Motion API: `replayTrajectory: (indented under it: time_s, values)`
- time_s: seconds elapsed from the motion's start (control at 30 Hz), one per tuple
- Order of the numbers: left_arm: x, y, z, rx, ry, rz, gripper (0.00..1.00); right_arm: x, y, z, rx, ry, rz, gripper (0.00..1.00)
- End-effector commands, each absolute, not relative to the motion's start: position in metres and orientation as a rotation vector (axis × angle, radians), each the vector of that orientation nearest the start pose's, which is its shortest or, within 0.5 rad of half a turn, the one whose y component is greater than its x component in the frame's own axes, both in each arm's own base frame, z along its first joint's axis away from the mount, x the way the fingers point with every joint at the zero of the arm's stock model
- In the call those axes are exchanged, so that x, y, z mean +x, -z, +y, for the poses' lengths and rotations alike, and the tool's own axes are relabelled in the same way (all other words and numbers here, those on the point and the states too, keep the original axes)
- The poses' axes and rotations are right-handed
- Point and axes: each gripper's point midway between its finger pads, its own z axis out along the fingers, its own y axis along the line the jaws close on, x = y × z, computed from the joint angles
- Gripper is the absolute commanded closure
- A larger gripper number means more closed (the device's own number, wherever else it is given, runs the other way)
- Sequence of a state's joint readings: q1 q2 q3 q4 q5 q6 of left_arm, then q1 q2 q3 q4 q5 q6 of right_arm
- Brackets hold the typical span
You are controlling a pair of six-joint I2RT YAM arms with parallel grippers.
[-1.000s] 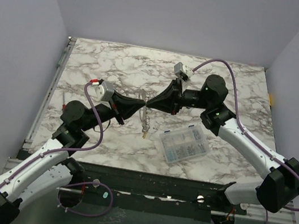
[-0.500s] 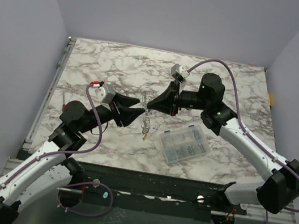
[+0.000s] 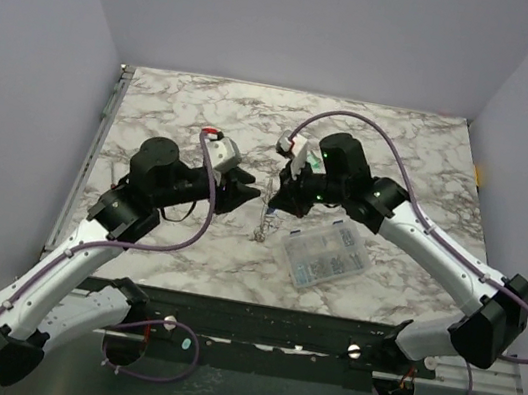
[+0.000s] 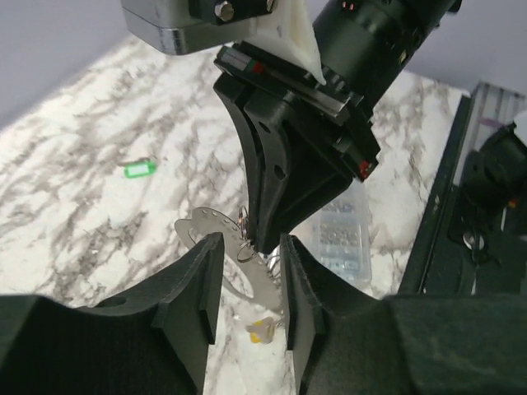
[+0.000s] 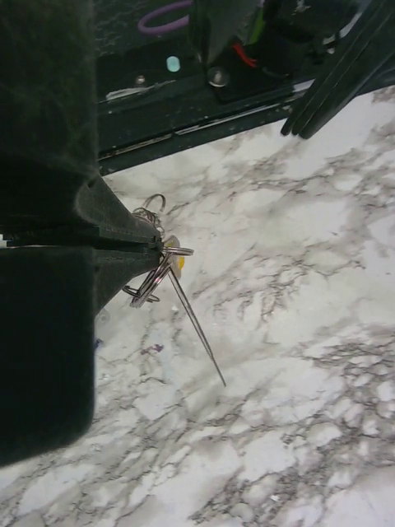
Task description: Put the keys on the keyring
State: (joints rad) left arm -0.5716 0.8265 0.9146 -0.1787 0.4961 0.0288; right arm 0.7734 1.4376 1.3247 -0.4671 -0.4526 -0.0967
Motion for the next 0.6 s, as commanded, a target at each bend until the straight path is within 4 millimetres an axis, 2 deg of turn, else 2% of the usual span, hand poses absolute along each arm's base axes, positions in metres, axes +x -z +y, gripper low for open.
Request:
replayTrajectory:
  time_s: [0.0,0.17,0.3,0.4,0.57]
  values:
    - [0.191,-0.306,-0.251,1.082,0.927,1.486,0.63,0.222,-0.251,0.318,-1.240,-0.839,1.824,0.99]
    - [0.165,-0.311,-0.263,1.193,1.080,1.410,0.67,0.194,-0.287,0.317,-1.293,-0.944,1.619,0.99]
    - [0.149,-0.315,-0.268,1.232,1.168,1.384,0.69,0.176,-0.306,0.317,-1.340,-1.023,1.499,0.99]
    - [0.142,-0.318,-0.272,1.242,1.182,1.369,0.70,0.167,-0.313,0.318,-1.364,-1.066,1.440,0.99]
    - [0.138,-0.325,-0.274,1.236,1.164,1.344,0.70,0.162,-0.318,0.319,-1.383,-1.092,1.416,0.99]
